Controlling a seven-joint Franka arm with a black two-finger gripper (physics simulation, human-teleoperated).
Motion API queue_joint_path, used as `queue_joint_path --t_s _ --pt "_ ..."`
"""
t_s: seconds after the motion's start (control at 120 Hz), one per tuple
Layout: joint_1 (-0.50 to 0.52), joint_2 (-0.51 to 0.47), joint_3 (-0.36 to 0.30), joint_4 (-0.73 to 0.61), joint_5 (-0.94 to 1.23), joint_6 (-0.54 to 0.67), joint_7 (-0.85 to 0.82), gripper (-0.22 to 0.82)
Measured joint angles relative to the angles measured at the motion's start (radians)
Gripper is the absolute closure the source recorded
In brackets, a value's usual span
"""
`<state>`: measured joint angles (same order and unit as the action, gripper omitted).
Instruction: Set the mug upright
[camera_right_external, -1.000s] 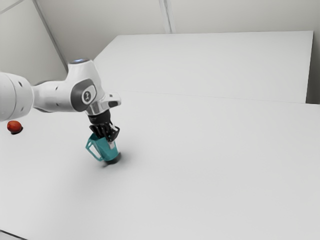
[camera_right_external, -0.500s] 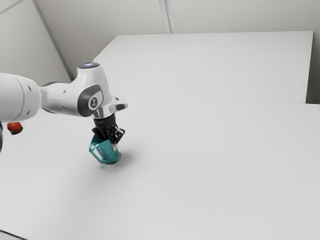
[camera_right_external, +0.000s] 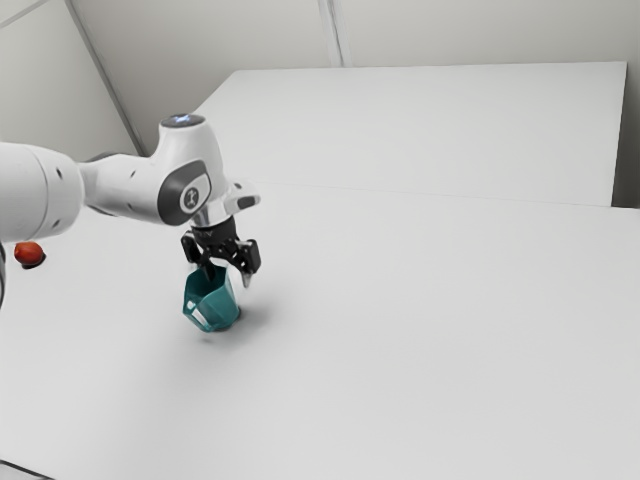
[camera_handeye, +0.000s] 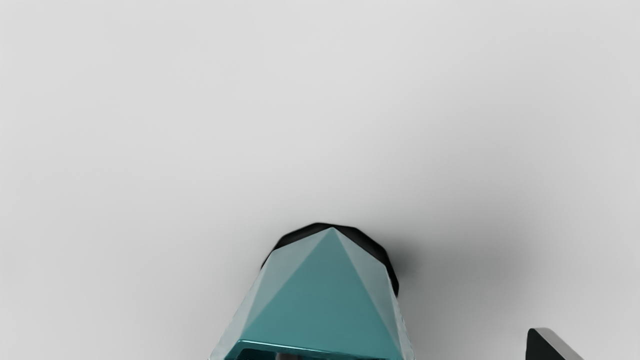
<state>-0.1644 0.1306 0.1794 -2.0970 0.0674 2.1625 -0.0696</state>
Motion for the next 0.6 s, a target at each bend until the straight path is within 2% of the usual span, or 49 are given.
queue_joint_path --t_s 0.15,0.267,0.6 --pt "-0.001 -0.027 0.000 0.027 0.002 -0.012 -0.013 0.07" --pt "-0.003 -0.051 0.000 0.105 0.007 -0.060 -0.014 0.04" --pt "0.006 -0.068 -0.008 0.423 0.066 -0.310 0.021 0.01"
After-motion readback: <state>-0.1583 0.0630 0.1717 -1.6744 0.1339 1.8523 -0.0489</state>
